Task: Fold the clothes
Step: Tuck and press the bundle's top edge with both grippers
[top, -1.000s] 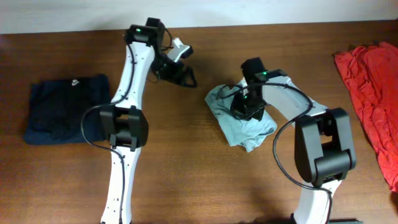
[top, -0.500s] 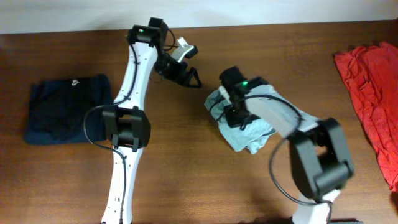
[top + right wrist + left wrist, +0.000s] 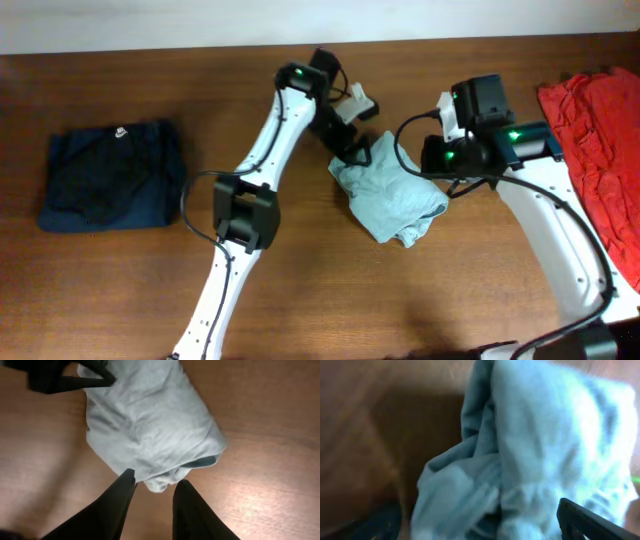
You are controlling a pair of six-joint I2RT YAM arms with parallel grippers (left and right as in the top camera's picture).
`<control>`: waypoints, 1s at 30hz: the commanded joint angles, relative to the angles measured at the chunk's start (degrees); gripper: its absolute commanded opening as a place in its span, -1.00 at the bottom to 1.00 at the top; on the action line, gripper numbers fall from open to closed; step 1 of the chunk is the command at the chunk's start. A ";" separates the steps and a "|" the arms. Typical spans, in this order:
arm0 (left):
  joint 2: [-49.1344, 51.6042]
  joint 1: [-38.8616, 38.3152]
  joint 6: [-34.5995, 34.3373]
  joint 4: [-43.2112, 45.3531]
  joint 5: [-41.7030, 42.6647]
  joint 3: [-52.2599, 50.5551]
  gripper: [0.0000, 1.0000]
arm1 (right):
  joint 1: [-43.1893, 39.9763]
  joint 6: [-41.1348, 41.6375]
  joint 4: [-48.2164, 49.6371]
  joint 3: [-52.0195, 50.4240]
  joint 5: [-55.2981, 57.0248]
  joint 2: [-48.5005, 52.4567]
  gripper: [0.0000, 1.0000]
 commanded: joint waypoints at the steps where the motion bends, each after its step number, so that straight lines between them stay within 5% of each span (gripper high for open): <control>1: 3.30 0.35 0.79 -0.48 3.65 -0.04 0.98 | -0.31 0.52 -0.13 -0.17 -1.14 0.20 -0.36; 10: 4.24 0.35 0.83 -4.24 10.95 -0.04 0.87 | -0.31 0.50 -0.33 -0.17 -0.70 0.20 -0.37; 18: 4.24 -1.75 2.25 -9.33 7.98 -0.04 0.15 | -0.31 0.50 -0.33 -0.17 -0.70 0.20 -0.36; 23: 4.24 -4.70 -0.87 -8.55 7.48 -0.04 -0.99 | -0.31 0.72 -0.83 -0.20 -0.70 0.20 -0.36; 30: 4.24 -3.56 -13.92 -10.71 7.45 -0.02 -0.99 | -0.33 6.36 -3.76 -0.33 -0.70 4.17 -0.34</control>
